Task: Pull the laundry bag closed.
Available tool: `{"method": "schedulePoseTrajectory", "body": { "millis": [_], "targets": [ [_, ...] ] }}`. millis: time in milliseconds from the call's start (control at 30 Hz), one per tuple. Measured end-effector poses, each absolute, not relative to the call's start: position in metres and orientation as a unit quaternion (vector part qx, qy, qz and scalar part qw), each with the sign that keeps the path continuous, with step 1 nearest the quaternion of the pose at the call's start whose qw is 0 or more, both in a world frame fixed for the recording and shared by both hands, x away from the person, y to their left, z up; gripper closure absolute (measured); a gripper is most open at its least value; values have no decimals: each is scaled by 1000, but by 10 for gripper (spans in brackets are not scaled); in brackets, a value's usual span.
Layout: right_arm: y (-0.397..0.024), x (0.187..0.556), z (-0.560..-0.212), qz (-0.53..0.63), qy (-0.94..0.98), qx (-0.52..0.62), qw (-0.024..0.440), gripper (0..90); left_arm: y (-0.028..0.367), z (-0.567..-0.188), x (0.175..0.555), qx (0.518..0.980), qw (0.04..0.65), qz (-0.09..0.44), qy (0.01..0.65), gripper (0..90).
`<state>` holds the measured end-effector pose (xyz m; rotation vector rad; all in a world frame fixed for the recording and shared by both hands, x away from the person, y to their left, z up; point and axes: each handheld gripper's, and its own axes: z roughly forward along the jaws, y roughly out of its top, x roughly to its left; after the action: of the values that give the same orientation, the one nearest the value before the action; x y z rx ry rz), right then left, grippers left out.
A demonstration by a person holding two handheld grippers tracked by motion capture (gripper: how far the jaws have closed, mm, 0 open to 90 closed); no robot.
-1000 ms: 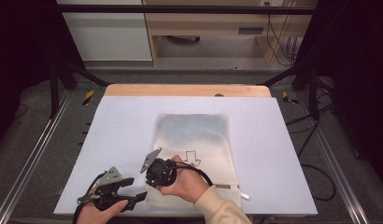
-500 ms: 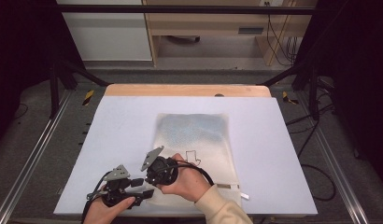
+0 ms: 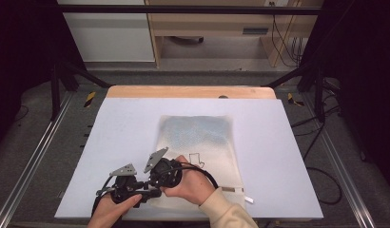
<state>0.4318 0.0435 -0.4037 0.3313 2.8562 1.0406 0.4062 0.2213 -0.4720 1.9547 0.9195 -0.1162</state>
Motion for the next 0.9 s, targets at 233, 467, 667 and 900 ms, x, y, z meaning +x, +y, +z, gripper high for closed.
{"method": "schedulePoseTrajectory", "body": {
  "millis": [233,467,667,900],
  "targets": [
    [43,432,-404,339,934,108,42,820,221,-475,409,792,479,-62,373,579],
    [43,432,-404,340,933,110,39,820,218,-478,411,796,476,-60,368,599],
    [42,433,-404,343,932,109,38,820,216,-479,412,799,475,-58,364,640],
    [40,434,-405,345,932,108,35,820,216,-480,413,802,466,-55,370,756]
  ]
}}
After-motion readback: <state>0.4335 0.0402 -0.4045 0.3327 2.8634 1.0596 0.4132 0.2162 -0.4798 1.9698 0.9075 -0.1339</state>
